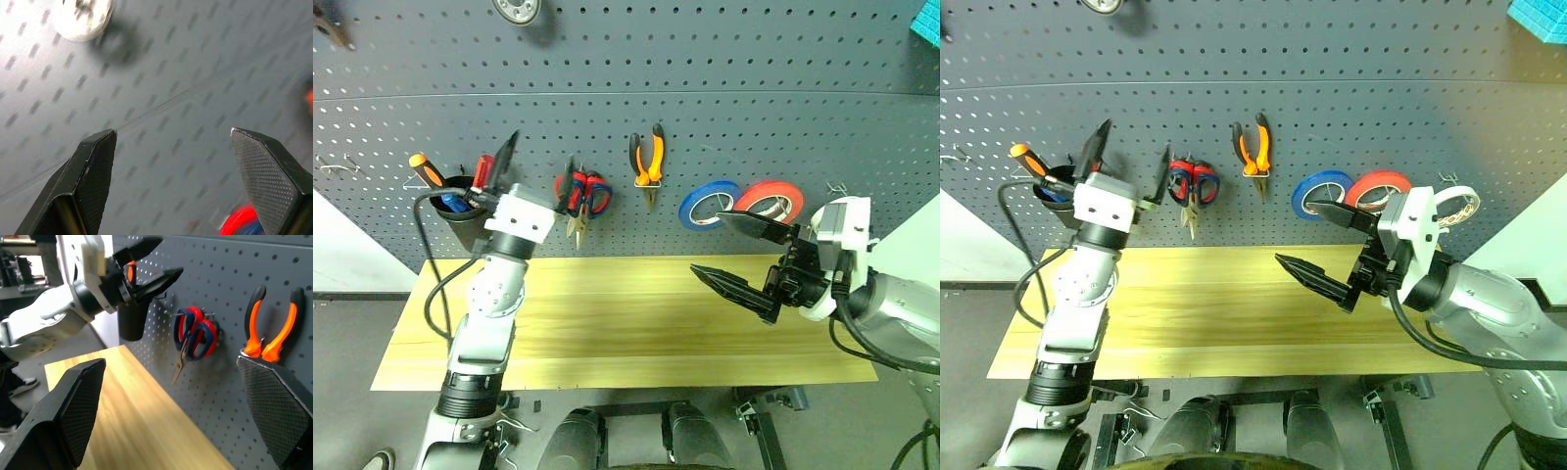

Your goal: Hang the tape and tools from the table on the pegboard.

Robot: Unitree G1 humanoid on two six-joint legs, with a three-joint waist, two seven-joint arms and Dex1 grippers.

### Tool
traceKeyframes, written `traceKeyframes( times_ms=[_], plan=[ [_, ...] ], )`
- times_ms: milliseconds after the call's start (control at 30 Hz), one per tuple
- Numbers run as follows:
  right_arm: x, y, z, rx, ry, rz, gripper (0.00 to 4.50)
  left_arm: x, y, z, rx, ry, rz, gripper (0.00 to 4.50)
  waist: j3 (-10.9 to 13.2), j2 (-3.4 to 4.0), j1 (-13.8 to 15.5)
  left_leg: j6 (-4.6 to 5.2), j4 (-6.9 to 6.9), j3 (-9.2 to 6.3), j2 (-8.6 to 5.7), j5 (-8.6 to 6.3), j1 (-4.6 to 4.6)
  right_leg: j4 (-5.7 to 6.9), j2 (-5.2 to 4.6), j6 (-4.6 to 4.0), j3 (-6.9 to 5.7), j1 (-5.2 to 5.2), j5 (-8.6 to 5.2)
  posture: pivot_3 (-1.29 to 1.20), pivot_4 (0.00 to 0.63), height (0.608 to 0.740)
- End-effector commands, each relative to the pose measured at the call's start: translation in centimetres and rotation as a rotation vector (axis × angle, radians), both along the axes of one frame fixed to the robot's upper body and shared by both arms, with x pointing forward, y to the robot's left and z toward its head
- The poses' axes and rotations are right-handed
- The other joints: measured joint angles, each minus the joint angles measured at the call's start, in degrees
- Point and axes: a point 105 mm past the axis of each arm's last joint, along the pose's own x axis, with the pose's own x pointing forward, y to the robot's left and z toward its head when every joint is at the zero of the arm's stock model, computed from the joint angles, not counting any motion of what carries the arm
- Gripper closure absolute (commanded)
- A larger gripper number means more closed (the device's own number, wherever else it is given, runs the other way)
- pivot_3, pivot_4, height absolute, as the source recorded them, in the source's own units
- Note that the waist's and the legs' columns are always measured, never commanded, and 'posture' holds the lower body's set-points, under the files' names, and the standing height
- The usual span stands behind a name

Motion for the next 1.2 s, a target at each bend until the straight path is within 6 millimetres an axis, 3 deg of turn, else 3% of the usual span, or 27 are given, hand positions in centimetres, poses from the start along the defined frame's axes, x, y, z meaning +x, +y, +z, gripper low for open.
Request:
traceKeyframes(
  times_ms=[33,167,300,400,633,733,1033,1200],
  plan=[
    [0.3,0.0,0.2,0.015,-0.073,-0.018,0.00,-1.0,-2.3,2.0,0.021,-0.050,-0.134,0.62,-0.89,0.02,0.09,-0.01,0.00,0.01,0.00,0.01,0.01,0.00,0.01,0.00,0.00,0.00,0.00,-0.01,0.000,0.724],
    [0.6,0.1,-1.0,0.022,-0.078,-0.045,0.00,-0.7,-4.3,0.8,0.090,-0.003,-0.238,0.62,-1.94,0.10,0.38,-0.01,0.01,0.02,-0.02,0.01,0.13,0.00,0.04,0.00,0.01,0.12,0.00,-0.01,0.000,0.724],
    [1.1,0.0,-3.5,0.047,-0.061,-0.170,0.00,-0.3,-5.9,-3.1,0.173,0.129,-0.321,0.62,-2.66,0.24,1.05,-0.03,0.03,0.02,-0.01,0.02,0.26,0.04,0.09,-0.01,0.01,0.23,0.00,-0.04,0.000,0.724],
    [1.6,0.0,-4.7,0.140,-0.029,-0.300,0.00,0.3,-5.5,-6.1,0.167,0.253,-0.325,0.62,-3.02,0.43,0.95,-0.04,0.05,0.02,-0.01,0.03,0.27,0.09,0.07,-0.01,0.08,0.21,0.00,-0.06,0.000,0.724],
    [0.7,-0.4,-9.0,0.174,0.060,-0.484,0.00,0.6,-4.8,-13.1,0.229,0.478,-0.335,0.62,-3.70,0.81,0.75,-0.07,0.07,0.03,-0.01,0.04,0.40,0.14,0.10,-0.02,0.11,0.30,0.01,-0.10,0.000,0.724],
    [0.5,-0.9,-10.6,0.187,0.099,-0.541,0.00,0.7,-4.0,-15.3,0.207,0.567,-0.327,0.62,-3.73,0.83,0.07,-0.06,0.07,0.06,-0.02,0.04,0.54,0.15,0.09,-0.02,0.13,0.43,0.00,-0.12,0.000,0.724],
    [-1.7,-2.7,-14.6,0.264,0.250,-0.654,0.00,-0.6,1.5,-21.1,0.099,0.843,-0.228,0.62,-4.10,1.26,-2.12,-0.03,-0.01,0.03,0.03,0.02,1.15,0.18,0.13,-0.02,0.16,0.96,-0.02,-0.12,0.000,0.724],
    [-2.5,-3.0,-16.3,0.265,0.306,-0.693,0.00,-1.4,2.4,-23.4,0.096,0.961,-0.256,0.62,-4.23,1.27,-2.20,-0.03,0.05,0.02,0.03,0.02,1.46,0.15,0.13,0.00,0.15,1.29,-0.05,-0.14,0.000,0.724]
  ],
)
